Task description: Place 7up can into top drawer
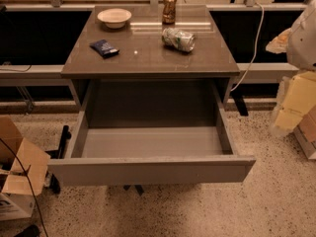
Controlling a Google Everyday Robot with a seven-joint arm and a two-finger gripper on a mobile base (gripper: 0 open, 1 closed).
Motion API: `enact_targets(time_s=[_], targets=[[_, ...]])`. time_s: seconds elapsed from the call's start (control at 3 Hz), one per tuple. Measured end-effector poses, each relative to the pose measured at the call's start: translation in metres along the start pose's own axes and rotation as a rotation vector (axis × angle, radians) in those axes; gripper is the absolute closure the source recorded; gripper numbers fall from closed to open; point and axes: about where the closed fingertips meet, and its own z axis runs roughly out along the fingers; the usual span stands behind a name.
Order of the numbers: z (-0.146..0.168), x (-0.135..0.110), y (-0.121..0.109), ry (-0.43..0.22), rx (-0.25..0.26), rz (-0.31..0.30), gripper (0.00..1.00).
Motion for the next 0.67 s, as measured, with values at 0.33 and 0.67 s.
enact_targets(time_s=[0.33,0.67], targets=[[0.0,0.0,0.0,0.0,0.0,0.0,0.0],[0.012,-0.023,-0.019,-0.083,0.005,-0.014,0.0]])
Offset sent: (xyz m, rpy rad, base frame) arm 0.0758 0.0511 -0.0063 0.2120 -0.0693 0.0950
